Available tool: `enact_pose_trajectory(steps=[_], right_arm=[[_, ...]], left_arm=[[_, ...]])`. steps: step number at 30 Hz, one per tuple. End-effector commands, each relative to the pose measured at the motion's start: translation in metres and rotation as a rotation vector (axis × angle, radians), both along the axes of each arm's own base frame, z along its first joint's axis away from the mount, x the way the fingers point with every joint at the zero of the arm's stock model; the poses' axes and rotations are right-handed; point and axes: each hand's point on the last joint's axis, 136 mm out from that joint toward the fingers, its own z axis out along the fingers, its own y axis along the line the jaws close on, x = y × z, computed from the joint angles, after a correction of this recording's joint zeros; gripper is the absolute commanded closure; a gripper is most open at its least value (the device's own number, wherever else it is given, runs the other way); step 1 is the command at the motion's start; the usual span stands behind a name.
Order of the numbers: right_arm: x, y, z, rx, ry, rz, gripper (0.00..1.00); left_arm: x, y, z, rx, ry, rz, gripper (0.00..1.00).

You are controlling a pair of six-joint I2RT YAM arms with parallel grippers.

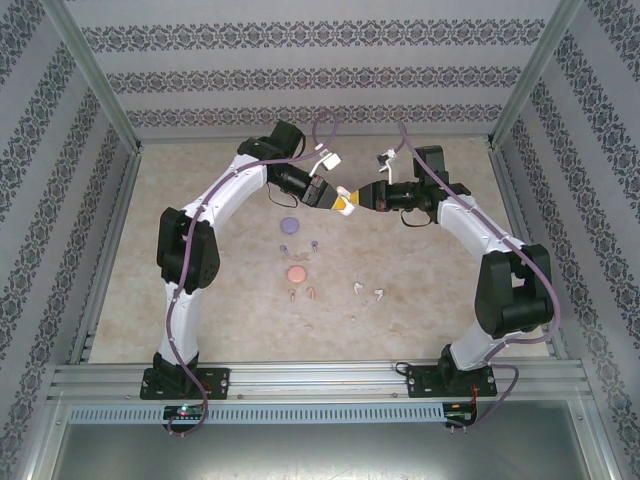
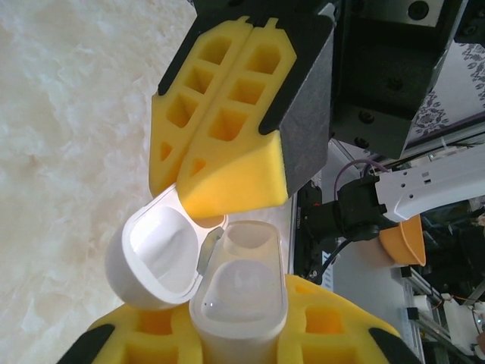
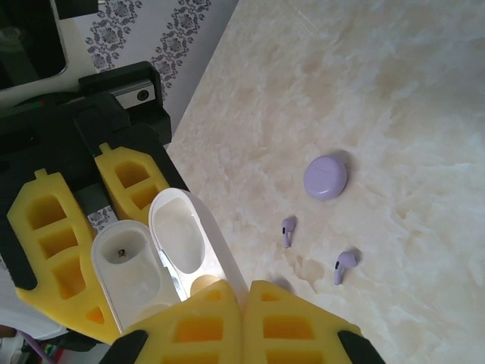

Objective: Insert the wireless bluetooth earbuds into the charging case

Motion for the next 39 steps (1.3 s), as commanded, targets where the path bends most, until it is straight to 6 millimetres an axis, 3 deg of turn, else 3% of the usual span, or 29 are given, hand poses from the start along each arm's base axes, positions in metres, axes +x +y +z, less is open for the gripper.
enact_pose_trajectory(steps=[1,2,5,7,9,11,15,23,30,35,39], right_arm=[[0.002,0.006,0.016,0.012,-0.036,0.021,0.96],[0.003,0.006,0.019,0.011,-0.048,0.012,0.86],[0.003,0.001,0.030,0.003,-0.072,-0.025,0.61],[0.001,-0.006,0.039,-0.005,-0.083,-0.060,0.52],[-0.003,-0.013,0.045,-0.007,-0.087,-0.091,0.49],[-0.010,-0.026,0.048,-0.030,-0.074,-0.148,0.47],[-0.026,-0.048,0.034,-0.106,0.002,-0.274,0.44],[-0.066,-0.080,-0.027,-0.326,0.188,-0.487,0.44],[-0.098,-0.064,-0.071,-0.488,0.283,-0.572,0.44],[-0.110,-0.050,-0.100,-0.594,0.344,-0.625,0.45],[-0.113,-0.041,-0.120,-0.686,0.385,-0.663,0.45]], left_arm=[[-0.005,-0.004,-0.003,-0.012,-0.001,-0.032,0.95],[-0.006,-0.004,-0.003,-0.013,0.001,-0.033,0.99],[-0.006,-0.004,-0.006,-0.009,-0.007,-0.025,1.00],[-0.005,-0.002,-0.006,-0.006,-0.023,-0.011,1.00],[-0.004,0.002,-0.006,-0.001,-0.037,0.013,1.00],[0.001,0.006,-0.003,0.004,-0.073,0.053,1.00],[0.009,0.015,0.001,0.033,-0.160,0.150,1.00],[0.025,0.031,0.010,0.050,-0.351,0.339,1.00],[0.029,0.052,0.015,0.026,-0.664,0.550,1.00],[0.029,0.063,0.022,-0.024,-0.664,0.666,1.00],[0.016,0.058,0.043,-0.171,-0.734,0.646,1.00]])
